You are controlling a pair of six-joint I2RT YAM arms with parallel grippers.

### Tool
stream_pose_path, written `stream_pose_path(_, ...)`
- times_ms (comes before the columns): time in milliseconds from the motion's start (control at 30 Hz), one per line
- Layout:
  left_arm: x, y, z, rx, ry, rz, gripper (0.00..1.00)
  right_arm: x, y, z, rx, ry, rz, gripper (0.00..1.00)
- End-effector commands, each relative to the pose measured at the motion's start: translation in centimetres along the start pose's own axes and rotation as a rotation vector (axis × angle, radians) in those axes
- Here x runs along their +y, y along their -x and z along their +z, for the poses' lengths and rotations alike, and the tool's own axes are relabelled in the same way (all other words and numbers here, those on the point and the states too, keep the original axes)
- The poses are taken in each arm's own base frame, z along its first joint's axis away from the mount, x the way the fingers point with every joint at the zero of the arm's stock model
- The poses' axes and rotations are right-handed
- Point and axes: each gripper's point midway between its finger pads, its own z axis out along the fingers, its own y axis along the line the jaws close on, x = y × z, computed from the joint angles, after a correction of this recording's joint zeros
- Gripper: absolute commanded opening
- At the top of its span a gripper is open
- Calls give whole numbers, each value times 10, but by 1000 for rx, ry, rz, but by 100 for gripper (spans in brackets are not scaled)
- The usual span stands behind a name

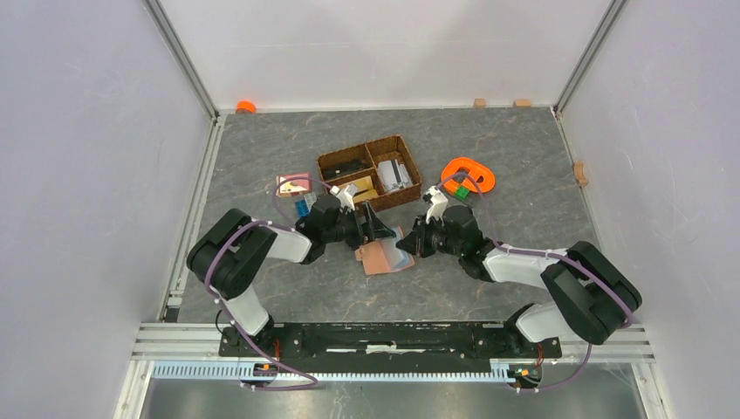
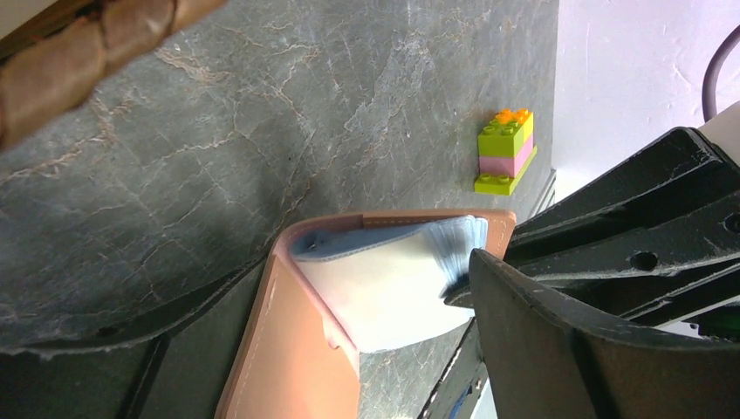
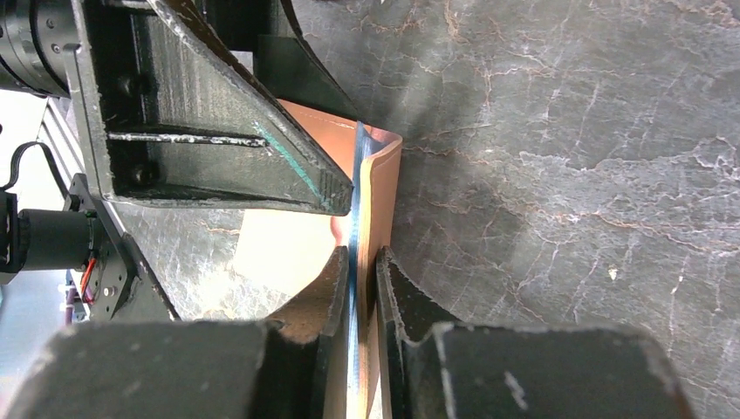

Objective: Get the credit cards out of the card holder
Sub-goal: Open the card holder at the center of the board.

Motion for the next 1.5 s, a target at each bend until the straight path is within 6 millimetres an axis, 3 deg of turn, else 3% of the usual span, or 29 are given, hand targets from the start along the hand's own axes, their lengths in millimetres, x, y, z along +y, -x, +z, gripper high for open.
stream_pose_path(0,9,-7,3,29,18,-38,87,10,5,2,-13,38,-22,16)
stream_pose_path(167,18,-10,7,50,64,-51,78,12,7,0,-22,37,-30,20)
stream_pose_path(233,20,-11,8,57,67,-56,72,10,11,-2,-39,22,-38,28)
stream_pose_path(600,19,-6,4,43,80,-34,53,10,9,-2,-34,26,-31,48)
stream_pose_path(967,20,-6,4,47,80,-37,31,9,10,-3,-39,16,-27,52)
stream_pose_path(1200,16,-4,2,39,66,-31,28,4,5,2,5,-2,-40,50)
stream_pose_path(1467,-8,2,-5,-9,-59,-2,28,1,-8,9,57,12,-24,48)
